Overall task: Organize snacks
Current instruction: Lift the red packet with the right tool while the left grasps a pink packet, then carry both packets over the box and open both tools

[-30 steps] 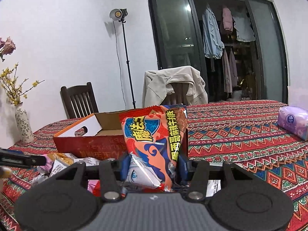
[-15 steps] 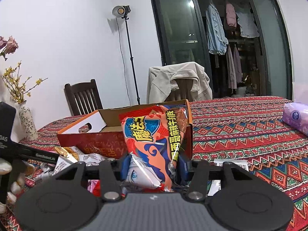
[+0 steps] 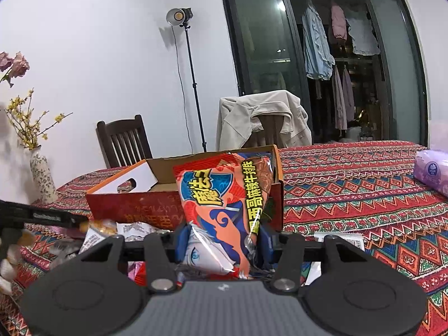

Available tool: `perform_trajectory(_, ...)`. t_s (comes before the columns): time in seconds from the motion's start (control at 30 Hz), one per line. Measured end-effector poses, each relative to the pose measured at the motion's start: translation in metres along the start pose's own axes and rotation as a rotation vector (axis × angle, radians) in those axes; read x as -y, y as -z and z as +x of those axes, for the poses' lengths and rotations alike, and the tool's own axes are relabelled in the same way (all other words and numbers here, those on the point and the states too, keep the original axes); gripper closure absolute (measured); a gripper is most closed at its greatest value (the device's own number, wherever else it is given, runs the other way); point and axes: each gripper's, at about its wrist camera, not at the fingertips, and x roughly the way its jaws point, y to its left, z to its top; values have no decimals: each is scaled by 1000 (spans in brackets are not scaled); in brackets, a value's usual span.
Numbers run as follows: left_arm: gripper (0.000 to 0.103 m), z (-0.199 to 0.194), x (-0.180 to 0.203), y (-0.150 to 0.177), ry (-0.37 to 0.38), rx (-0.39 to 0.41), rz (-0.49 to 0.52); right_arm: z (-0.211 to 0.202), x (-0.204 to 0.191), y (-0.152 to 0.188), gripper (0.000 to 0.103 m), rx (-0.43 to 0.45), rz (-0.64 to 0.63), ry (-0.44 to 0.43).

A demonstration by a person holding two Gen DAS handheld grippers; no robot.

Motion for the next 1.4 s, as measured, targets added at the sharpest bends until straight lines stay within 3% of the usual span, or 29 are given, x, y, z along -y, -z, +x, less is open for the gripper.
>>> perform_trajectory(0.07, 76, -9, -5, -2, 13, 20, -3, 1, -2, 0, 54, -1, -14, -5)
perform_trajectory(0.1, 86, -12, -8, -4, 31, 21, -9, 0, -3, 0, 54, -1, -22, -8)
perform_trajectory(0.2, 85, -16, -12, -5, 28, 25, -22, 0, -8, -1, 54, 1, -47, -10)
perform_trajectory(0.27, 77, -15, -16, -4, 33, 10, -37, 0, -7, 0, 54, 1, -52, -8)
perform_trajectory(0.33, 41, -15, -17, -1, 46, -9, -52, 1, -6, 0, 54, -6, -47, -6)
perform_trajectory(0.4, 22, -17, -15, 1, 27, -8, -46, 1, -5, 0, 54, -11, -40, -5)
perform_trajectory(0.43, 21, -16, -12, 2, 23, -9, -38, 2, -6, 1, 54, -16, -40, -5)
perform_trajectory(0.67, 20, 11, 3, 7, -6, -123, -34, 4, -6, 2, 54, -29, -35, -2)
perform_trajectory(0.7, 24, 12, 4, 9, -4, -129, -35, 4, -5, 2, 54, -31, -33, -2)
perform_trajectory(0.73, 38, 12, 5, 10, 0, -130, -35, 4, -5, 2, 54, -33, -32, -2)
perform_trajectory(0.77, 40, 11, 5, 12, 6, -128, -34, 5, -5, 2, 54, -35, -31, -3)
perform_trajectory(1.17, 45, -21, -16, 15, 31, -9, -67, 1, -8, 1, 54, -18, -42, -6)
perform_trajectory(1.4, 45, -46, -16, -9, 71, 104, -75, -4, -15, -23, 54, 29, -66, -19)
